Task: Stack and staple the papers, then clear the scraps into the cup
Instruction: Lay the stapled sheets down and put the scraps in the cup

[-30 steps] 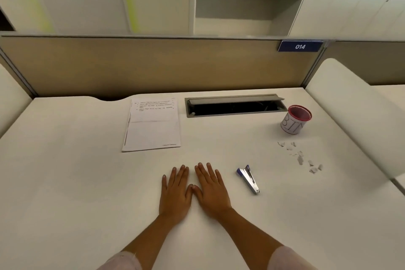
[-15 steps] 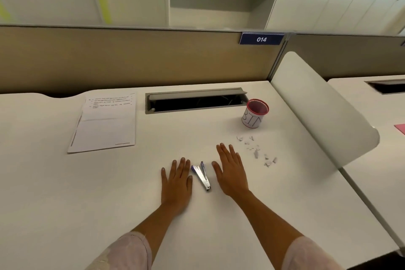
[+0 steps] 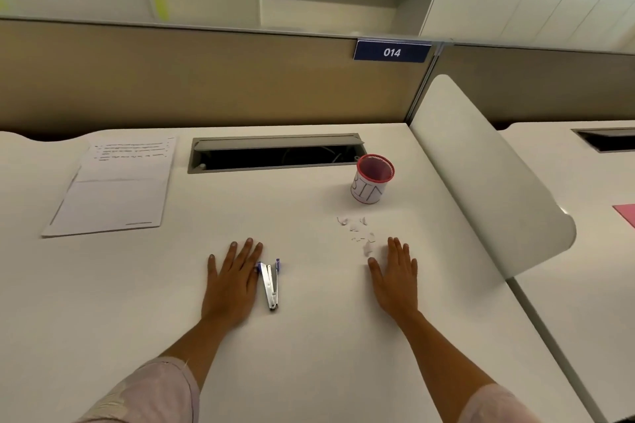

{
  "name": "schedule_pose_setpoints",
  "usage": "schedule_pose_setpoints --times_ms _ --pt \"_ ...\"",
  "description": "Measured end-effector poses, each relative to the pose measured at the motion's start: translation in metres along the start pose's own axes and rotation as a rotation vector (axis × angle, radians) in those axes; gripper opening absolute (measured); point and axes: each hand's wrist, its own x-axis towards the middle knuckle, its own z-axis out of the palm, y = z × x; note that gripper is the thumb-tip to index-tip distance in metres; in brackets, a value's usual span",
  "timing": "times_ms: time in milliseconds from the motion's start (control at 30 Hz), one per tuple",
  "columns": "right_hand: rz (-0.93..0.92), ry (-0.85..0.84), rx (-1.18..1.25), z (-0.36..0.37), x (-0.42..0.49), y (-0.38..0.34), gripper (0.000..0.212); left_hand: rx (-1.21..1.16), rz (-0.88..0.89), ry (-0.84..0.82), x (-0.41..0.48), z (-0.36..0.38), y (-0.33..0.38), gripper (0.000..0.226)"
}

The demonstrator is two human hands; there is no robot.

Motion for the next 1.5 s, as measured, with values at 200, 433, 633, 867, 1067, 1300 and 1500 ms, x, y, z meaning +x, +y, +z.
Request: schedule_pose_setpoints --times_ms 200,433,633,867,1067,1300,1500 --pt "0.056 -0.010 -0.125 0.013 0.012 0.003 0.079 -0.018 -0.020 0.019 0.000 0.003 -0.002 0.056" --pt "-0.072 -0.067 0.065 0.013 0.035 -0.012 0.078 -0.028 -0.022 0.021 0.000 0.004 -0.001 0.054" --pt "0.017 -0.004 0.049 -0.009 0.044 -0.011 0.079 -0.045 -0.029 0.029 0.000 0.003 0.001 0.056" --pt "0.009 -0.113 0.204 -0.005 0.046 -0.020 0.045 -0.071 -0.031 0.053 0.001 0.003 0.000 0.053" --pt "0.003 -0.102 0.224 -0.004 0.055 -0.029 0.009 -0.070 -0.031 0.074 0.001 0.006 -0.001 0.052" --pt "0.017 -0.213 0.186 -0.013 0.073 -0.024 0.012 -0.054 -0.031 0.075 0.001 0.005 0.000 0.052" --pt "0.158 -0.383 0.455 -0.051 0.093 -0.031 0.010 -0.044 -0.033 0.058 0.001 0.004 0.000 0.052"
